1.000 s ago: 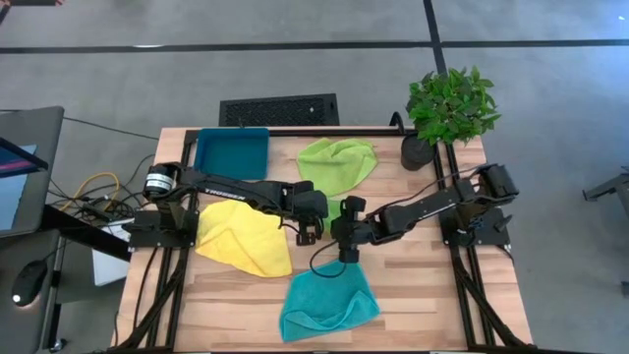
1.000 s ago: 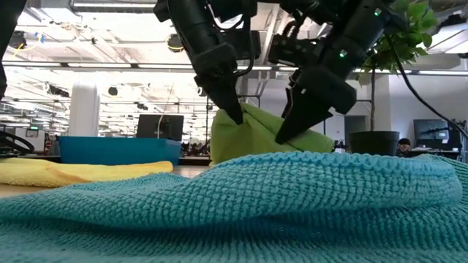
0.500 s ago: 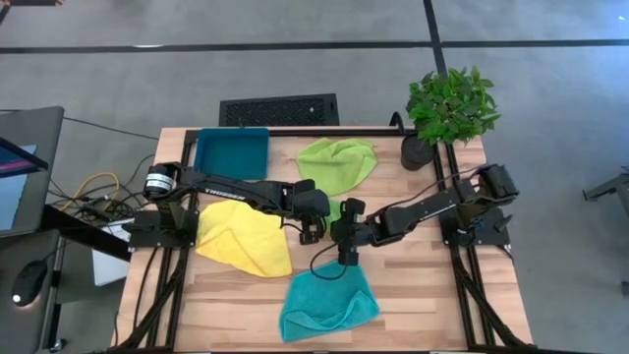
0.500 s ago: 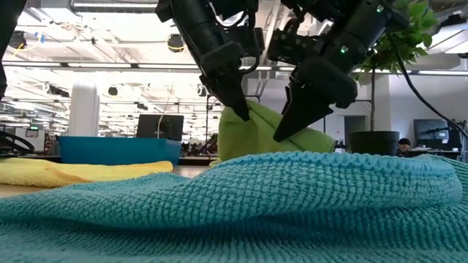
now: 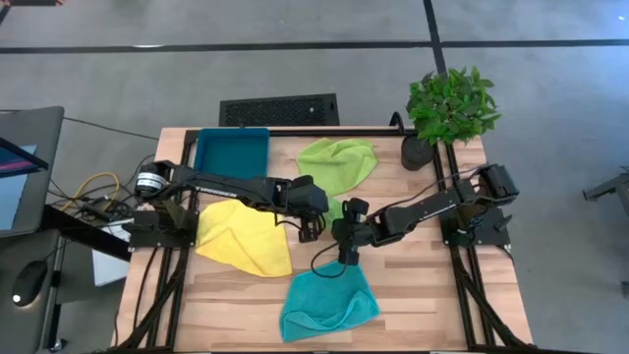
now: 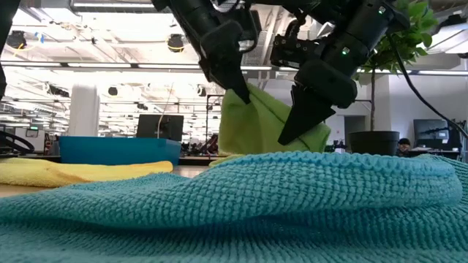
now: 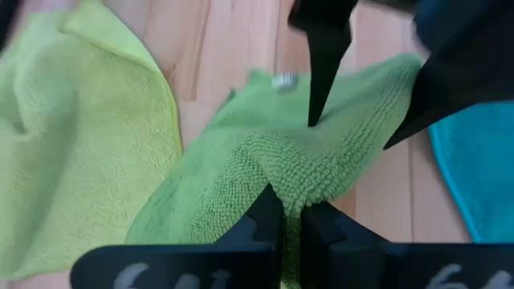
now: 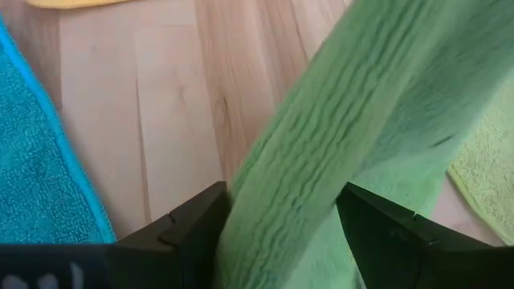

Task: Fold microfiber towels
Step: Put the green towel into the blue bin

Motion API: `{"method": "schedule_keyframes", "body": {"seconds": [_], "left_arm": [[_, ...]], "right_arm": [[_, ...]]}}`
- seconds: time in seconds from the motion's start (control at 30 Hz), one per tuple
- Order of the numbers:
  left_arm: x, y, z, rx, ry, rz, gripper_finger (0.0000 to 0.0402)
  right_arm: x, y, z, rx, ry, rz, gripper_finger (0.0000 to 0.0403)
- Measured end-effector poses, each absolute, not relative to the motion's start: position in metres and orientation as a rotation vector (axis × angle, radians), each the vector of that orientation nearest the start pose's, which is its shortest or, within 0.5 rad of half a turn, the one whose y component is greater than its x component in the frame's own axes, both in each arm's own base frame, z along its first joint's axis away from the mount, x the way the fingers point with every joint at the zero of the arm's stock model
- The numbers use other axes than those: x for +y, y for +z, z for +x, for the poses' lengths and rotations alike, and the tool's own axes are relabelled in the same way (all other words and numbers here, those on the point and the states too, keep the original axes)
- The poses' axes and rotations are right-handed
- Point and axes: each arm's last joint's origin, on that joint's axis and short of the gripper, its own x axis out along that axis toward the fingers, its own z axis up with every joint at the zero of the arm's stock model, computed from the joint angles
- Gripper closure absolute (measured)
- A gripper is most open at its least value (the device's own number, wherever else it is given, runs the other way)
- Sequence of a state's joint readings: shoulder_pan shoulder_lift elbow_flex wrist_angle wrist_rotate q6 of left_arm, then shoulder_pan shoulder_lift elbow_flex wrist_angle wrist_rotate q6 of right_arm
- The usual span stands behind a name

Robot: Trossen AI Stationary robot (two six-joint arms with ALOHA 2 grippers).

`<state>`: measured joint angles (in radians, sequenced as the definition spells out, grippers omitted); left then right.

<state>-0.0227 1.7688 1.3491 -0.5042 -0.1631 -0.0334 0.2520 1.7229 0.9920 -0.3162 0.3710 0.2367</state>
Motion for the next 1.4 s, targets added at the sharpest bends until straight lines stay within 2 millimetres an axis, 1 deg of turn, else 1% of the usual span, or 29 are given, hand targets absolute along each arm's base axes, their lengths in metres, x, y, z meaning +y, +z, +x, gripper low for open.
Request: {"method": "schedule_keyframes", "body": {"seconds": [0.13,0.3,0.4,0.47,0.53,0.6,0.73,0.77,0.8,0.9,0.97,1.1,1.27,1.4], "left_arm": [[-0.005,0.248,0.375,0.901,0.144,0.051,0.0401],[-0.011,0.248,0.374,0.907,0.13,0.057,0.0401],[-0.013,0.246,0.372,0.931,0.127,0.055,0.0401],[-0.014,0.245,0.371,0.942,0.13,0.049,0.0401],[-0.014,0.244,0.369,0.965,0.14,0.043,0.0401],[-0.014,0.242,0.366,0.998,0.157,0.04,0.0401],[-0.013,0.239,0.361,1.053,0.237,0.054,0.0401],[-0.012,0.239,0.359,1.064,0.256,0.057,0.0401],[-0.012,0.238,0.358,1.075,0.274,0.056,0.0401],[-0.013,0.236,0.353,1.115,0.327,0.063,0.0401],[-0.014,0.233,0.35,1.132,0.37,0.08,0.0401],[-0.015,0.231,0.342,1.179,0.485,0.138,0.0401],[-0.015,0.231,0.333,1.214,0.61,0.206,0.0401],[-0.011,0.233,0.328,1.234,0.649,0.217,0.0401]], "right_arm": [[0.071,0.164,0.322,0.952,-0.295,-0.112,0.0143],[0.067,0.164,0.321,0.935,-0.382,-0.081,0.0144],[0.066,0.164,0.32,0.945,-0.386,-0.086,0.016],[0.067,0.163,0.32,0.951,-0.384,-0.09,0.0184],[0.069,0.163,0.318,0.961,-0.377,-0.095,0.0219],[0.069,0.163,0.318,0.965,-0.374,-0.096,0.0262],[0.069,0.163,0.318,0.974,-0.353,-0.103,0.0365],[0.069,0.163,0.318,0.975,-0.346,-0.118,0.0382],[0.069,0.163,0.319,0.973,-0.34,-0.129,0.0388],[0.065,0.169,0.324,0.958,-0.345,-0.128,0.0378],[0.063,0.175,0.328,0.952,-0.33,-0.158,0.0377],[0.054,0.191,0.341,0.918,-0.307,-0.219,0.0394],[0.03,0.207,0.353,0.892,-0.324,-0.272,0.0386],[0.009,0.219,0.361,0.877,-0.338,-0.317,0.0395]]}}
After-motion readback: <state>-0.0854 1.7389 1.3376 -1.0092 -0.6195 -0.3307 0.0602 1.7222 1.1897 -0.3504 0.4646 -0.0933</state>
